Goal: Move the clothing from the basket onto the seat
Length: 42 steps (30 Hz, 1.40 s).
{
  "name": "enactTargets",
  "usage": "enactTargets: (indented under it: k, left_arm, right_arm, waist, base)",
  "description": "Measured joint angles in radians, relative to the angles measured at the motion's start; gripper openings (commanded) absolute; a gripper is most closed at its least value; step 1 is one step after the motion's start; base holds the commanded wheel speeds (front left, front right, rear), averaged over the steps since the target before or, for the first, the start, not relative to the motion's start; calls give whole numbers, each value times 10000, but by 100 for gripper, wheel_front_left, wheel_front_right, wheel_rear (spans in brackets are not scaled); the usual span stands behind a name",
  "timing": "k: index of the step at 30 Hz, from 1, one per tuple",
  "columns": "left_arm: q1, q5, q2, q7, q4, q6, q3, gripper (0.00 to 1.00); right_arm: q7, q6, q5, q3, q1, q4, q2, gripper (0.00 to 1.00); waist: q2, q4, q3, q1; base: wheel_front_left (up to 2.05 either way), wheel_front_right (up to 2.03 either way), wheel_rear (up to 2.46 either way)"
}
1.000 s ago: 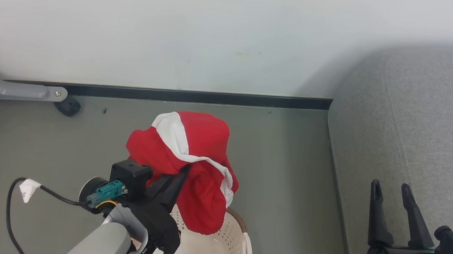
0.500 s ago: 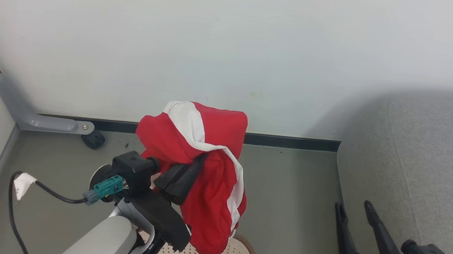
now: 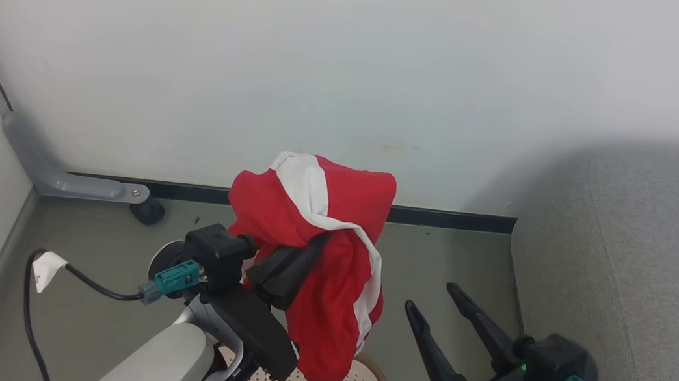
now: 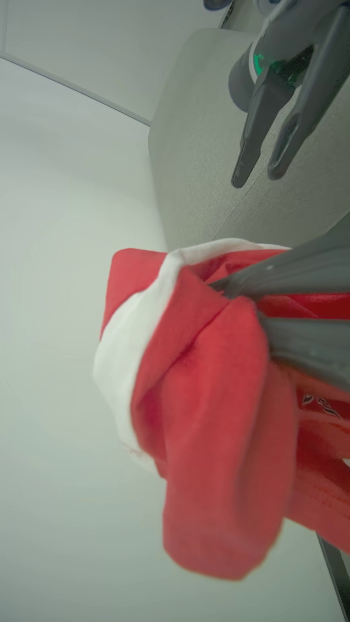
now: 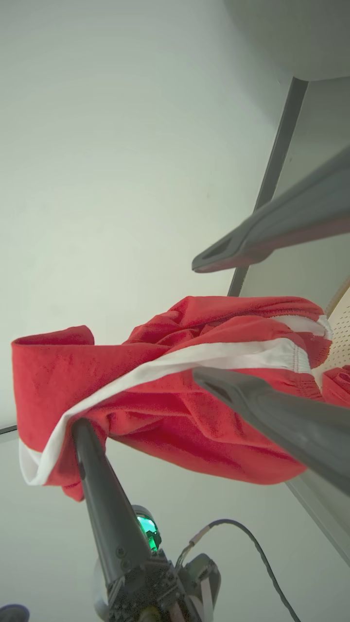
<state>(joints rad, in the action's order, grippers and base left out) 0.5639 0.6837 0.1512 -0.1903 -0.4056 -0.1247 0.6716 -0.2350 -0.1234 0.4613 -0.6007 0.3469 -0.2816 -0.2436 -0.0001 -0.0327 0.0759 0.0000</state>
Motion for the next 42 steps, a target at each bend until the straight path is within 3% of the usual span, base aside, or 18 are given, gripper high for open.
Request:
enactTargets:
  k: [12,23,32,33,34,42]
  left_arm:
    - [-6,-2,-128,468,546,0,401,0]
    - [-12,-79,-257,769,1083,0,920,0]
    - [-6,-77,-263,1007,1327,0,1179,0]
    - [-6,-75,-255,1011,1384,0,1179,0]
    - [-7,-73,-251,1012,1402,0,1179,0]
    - [-13,-59,-29,1020,1528,0,1074,0]
  right_arm:
    - [376,-2,648,-2080,1400,-276,-380,100]
    - [587,-2,1542,-2869,2177,-1185,-541,100]
    - [1055,-2,2050,-3684,2798,-2318,-165,100]
    - [1110,-2,2220,-3754,2802,-2504,-77,65]
    - [1110,-2,2284,-3785,2816,-2581,-38,0]
    - [995,-2,2615,-3963,3117,-2897,155,0]
  waist:
    - [1,280,59,0]
    - [2,605,167,1]
    - [1,999,209,1]
    - [1,1083,212,0]
    - [1,1123,213,0]
    - [1,1217,213,0]
  base:
    - [0,0,0]
    - [0,0,0]
    - [0,0,0]
    - [0,0,0]
    - [0,0,0]
    - [0,0,0]
